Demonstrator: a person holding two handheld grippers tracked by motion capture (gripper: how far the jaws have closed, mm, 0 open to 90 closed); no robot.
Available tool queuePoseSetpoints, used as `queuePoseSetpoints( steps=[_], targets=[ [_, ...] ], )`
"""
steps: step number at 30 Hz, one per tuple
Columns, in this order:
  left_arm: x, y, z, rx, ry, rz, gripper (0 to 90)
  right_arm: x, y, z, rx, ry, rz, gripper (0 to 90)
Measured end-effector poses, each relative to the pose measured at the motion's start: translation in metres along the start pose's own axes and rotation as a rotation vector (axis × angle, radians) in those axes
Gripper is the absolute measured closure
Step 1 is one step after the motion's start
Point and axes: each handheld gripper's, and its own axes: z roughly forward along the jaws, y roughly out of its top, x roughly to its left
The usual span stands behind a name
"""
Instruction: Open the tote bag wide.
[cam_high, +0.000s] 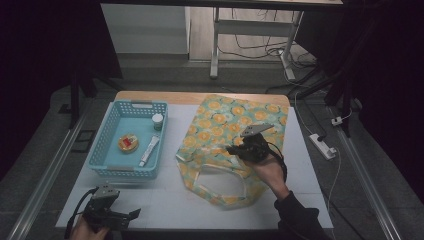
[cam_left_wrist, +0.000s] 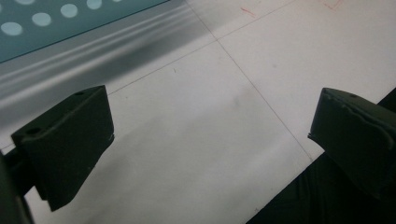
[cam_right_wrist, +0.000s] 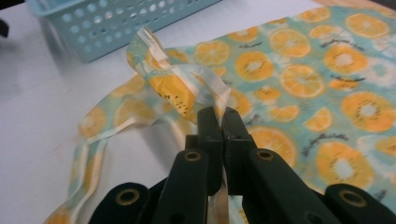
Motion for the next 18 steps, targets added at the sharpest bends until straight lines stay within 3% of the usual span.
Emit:
queuePoseSetpoints(
  steps=[7, 18],
  targets=[
    [0.000, 0.000, 0.000, 0.001, -0.001, -0.006, 0.1, -0.024, 0.014, 0.006, -0.001, -0.027, 0.025, 88.4],
    [0.001, 0.000, 0.000, -0.002, -0.003, -0.008, 0.1, -0.060, 0.036, 0.013, -0.001, -0.109, 0.043, 88.4]
  ],
)
